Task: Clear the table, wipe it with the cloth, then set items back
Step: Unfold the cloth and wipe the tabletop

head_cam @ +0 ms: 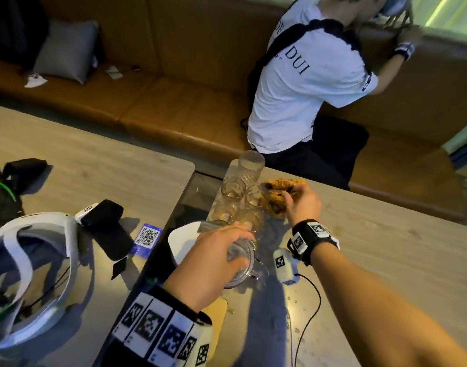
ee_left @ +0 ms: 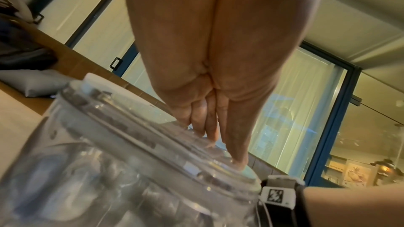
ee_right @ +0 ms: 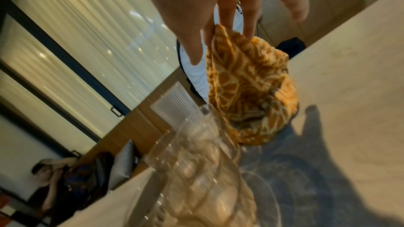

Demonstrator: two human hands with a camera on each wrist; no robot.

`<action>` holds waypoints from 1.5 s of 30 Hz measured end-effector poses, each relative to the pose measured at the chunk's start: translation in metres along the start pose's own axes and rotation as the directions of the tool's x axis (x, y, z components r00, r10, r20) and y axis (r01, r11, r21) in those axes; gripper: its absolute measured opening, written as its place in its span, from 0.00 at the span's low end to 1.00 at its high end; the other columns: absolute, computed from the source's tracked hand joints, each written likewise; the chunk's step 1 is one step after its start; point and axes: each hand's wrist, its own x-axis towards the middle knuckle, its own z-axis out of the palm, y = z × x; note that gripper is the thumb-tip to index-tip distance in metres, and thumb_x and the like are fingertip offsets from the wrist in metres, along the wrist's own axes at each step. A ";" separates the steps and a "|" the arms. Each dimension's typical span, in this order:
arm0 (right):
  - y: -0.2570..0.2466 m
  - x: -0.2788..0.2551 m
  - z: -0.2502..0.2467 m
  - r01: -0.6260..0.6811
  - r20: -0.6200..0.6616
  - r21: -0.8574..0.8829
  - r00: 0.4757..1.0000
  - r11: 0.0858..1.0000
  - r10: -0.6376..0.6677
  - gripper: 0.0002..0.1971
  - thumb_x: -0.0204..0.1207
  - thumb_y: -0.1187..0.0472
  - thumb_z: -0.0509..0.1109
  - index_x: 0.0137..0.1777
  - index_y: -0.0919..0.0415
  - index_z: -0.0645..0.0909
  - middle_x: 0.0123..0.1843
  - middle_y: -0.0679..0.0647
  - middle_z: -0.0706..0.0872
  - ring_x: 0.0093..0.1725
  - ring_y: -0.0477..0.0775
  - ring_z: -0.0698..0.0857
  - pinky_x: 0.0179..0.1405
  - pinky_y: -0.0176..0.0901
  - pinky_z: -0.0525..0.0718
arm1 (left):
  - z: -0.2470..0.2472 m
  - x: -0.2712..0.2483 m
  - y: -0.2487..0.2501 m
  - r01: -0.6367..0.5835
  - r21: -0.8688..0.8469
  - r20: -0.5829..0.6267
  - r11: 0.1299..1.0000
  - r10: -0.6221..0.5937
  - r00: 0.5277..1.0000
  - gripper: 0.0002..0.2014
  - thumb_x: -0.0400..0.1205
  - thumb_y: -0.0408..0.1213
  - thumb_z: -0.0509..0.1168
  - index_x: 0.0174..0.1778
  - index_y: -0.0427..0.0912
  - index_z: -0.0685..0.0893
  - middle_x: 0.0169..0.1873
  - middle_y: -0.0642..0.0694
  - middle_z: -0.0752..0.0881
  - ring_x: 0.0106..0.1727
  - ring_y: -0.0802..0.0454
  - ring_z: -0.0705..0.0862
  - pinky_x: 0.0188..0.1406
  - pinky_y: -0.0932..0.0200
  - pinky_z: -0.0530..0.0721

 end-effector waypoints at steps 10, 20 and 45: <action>-0.035 -0.076 -0.183 0.330 -0.289 0.237 0.922 0.914 -0.258 0.17 0.73 0.66 0.75 0.56 0.51 0.73 0.51 0.48 0.81 0.50 0.48 0.81 0.50 0.36 0.76 | 0.018 -0.039 0.025 -0.305 0.166 -0.178 0.938 0.333 0.926 0.21 0.82 0.39 0.70 0.71 0.55 0.78 0.71 0.66 0.71 0.71 0.74 0.67 0.69 0.83 0.58; -0.034 -0.217 -0.327 0.456 -0.374 0.371 0.871 0.809 -0.319 0.20 0.77 0.66 0.75 0.68 0.59 0.76 0.50 0.51 0.84 0.48 0.42 0.85 0.50 0.33 0.82 | 0.091 -0.039 0.108 -0.046 -0.478 0.154 0.877 0.135 0.979 0.51 0.61 0.65 0.79 0.79 0.51 0.66 0.70 0.55 0.80 0.69 0.56 0.80 0.70 0.51 0.79; 0.314 -0.298 -0.468 -0.298 0.307 0.952 0.928 -0.073 0.213 0.29 0.78 0.62 0.74 0.76 0.69 0.70 0.68 0.73 0.81 0.71 0.71 0.79 0.72 0.70 0.74 | 0.346 -0.112 0.328 0.200 -0.813 0.358 0.546 0.200 0.912 0.20 0.77 0.27 0.70 0.66 0.35 0.81 0.58 0.35 0.89 0.59 0.39 0.88 0.51 0.47 0.89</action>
